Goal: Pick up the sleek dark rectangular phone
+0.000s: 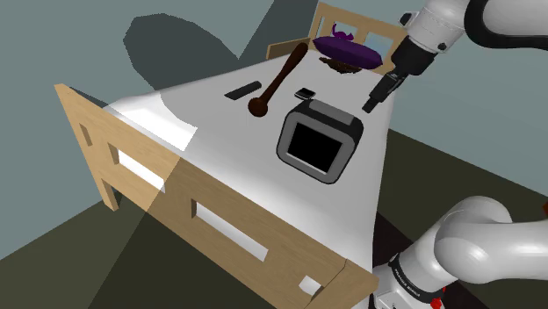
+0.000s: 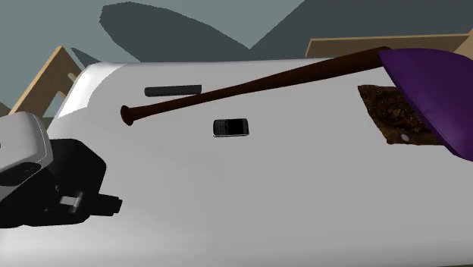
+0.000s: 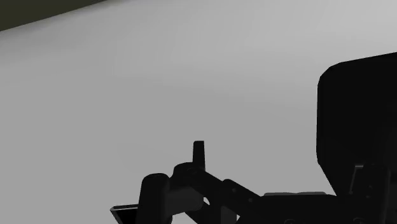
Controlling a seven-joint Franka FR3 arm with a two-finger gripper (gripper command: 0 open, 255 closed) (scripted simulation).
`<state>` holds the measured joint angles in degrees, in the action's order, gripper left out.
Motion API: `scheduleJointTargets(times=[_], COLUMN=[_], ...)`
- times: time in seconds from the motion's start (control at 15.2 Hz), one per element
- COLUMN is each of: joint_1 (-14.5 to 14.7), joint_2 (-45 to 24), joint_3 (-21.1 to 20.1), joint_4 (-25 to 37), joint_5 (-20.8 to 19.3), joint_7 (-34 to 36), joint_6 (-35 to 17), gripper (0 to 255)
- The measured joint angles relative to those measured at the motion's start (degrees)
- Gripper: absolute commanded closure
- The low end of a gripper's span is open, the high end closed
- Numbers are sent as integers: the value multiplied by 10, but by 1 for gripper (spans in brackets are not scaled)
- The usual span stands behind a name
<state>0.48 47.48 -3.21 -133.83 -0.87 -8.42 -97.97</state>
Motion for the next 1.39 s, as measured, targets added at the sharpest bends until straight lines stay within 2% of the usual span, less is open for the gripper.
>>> scheduleJointTargets(times=[0.2,0.66,1.12,1.39], joint_1=[-10,-67,-123,-142], joint_2=[-25,-169,-330,-418], joint_3=[-10,-68,-103,-112], joint_4=[9,71,182,256], joint_5=[2,-2,-40,-71], joint_7=[27,192,360,459], joint_6=[-16,-96,-134,-137], gripper=[0,0,0,0])
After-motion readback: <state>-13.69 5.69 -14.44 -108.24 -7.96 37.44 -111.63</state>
